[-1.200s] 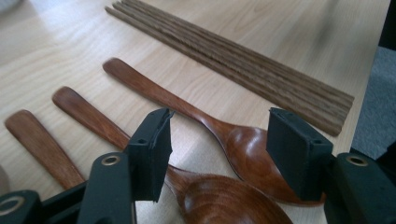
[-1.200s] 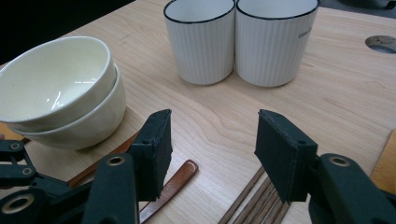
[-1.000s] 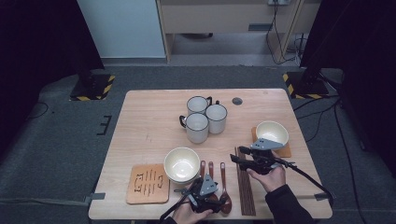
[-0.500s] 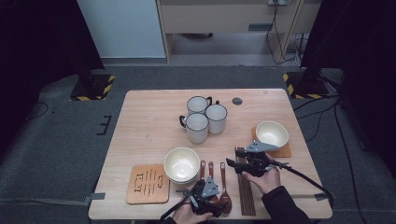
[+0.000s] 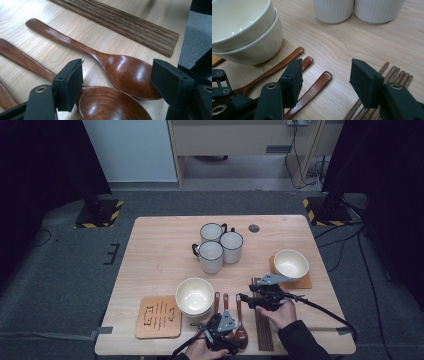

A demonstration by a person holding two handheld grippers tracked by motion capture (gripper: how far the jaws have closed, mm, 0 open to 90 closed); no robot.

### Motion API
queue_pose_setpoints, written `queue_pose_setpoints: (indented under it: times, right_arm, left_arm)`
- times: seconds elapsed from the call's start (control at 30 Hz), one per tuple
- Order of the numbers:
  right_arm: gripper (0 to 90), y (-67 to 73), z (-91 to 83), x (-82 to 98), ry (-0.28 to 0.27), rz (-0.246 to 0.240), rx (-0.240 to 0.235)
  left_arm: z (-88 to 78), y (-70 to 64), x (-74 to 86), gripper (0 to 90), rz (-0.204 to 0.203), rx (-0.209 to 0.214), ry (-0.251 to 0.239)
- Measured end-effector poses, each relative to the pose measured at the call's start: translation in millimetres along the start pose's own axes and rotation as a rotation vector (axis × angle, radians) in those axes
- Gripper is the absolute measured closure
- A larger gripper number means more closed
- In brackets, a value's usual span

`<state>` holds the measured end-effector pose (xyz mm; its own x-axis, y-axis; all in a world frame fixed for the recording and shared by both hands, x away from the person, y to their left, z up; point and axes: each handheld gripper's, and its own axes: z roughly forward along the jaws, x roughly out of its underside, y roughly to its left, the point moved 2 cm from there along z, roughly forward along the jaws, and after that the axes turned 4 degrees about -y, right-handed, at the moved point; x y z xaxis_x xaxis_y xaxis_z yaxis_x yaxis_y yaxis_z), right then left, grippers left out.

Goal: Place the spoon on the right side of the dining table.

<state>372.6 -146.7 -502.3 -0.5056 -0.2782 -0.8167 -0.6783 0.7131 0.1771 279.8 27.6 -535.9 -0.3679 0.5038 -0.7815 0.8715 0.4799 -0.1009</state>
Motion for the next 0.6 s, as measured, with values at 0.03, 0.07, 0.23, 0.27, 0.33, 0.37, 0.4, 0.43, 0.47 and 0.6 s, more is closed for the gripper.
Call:
queue_pose_setpoints:
  times: [0.03, 0.07, 0.23, 0.27, 0.33, 0.37, 0.4, 0.43, 0.47, 0.6]
  right_arm:
    - [43.6, 0.1, 0.8, 0.5, 0.002, 0.0, -0.002]
    - [43.5, 0.3, 1.6, 0.8, 0.003, 0.003, -0.003]
    - [43.2, 1.0, 5.1, 2.7, 0.012, 0.005, -0.014]
    - [43.2, 1.6, 5.9, 3.0, 0.013, 0.012, -0.016]
    - [43.0, 1.9, 6.9, 3.7, 0.02, 0.013, -0.021]
    - [43.0, 2.0, 7.5, 4.0, 0.022, 0.014, -0.023]
    - [43.0, 1.7, 8.2, 4.3, 0.025, 0.009, -0.024]
    - [42.8, 2.1, 8.7, 4.6, 0.027, 0.015, -0.024]
    - [42.7, 2.4, 8.9, 4.9, 0.032, 0.018, -0.028]
    - [42.5, 2.3, 11.7, 6.5, 0.043, 0.014, -0.033]
  left_arm:
    - [0.2, -0.1, 0.1, 24.2, 0.001, 0.002, 0.001]
    - [0.5, -0.5, 0.2, 24.0, 0.0, 0.004, 0.003]
    - [2.8, -1.5, 1.3, 23.0, 0.011, 0.007, 0.02]
    - [3.5, -1.7, 1.6, 22.8, 0.014, 0.007, 0.021]
    - [4.1, -1.8, 1.7, 22.8, 0.014, 0.008, 0.022]
    - [4.2, -1.8, 1.6, 22.8, 0.014, 0.008, 0.022]
    - [4.2, -1.7, 1.7, 22.8, 0.014, 0.008, 0.022]
    - [4.2, -1.6, 1.7, 22.8, 0.014, 0.008, 0.022]
    - [4.3, -1.6, 1.7, 22.7, 0.015, 0.008, 0.022]
    - [5.6, -2.1, 2.2, 22.8, 0.024, 0.007, 0.021]
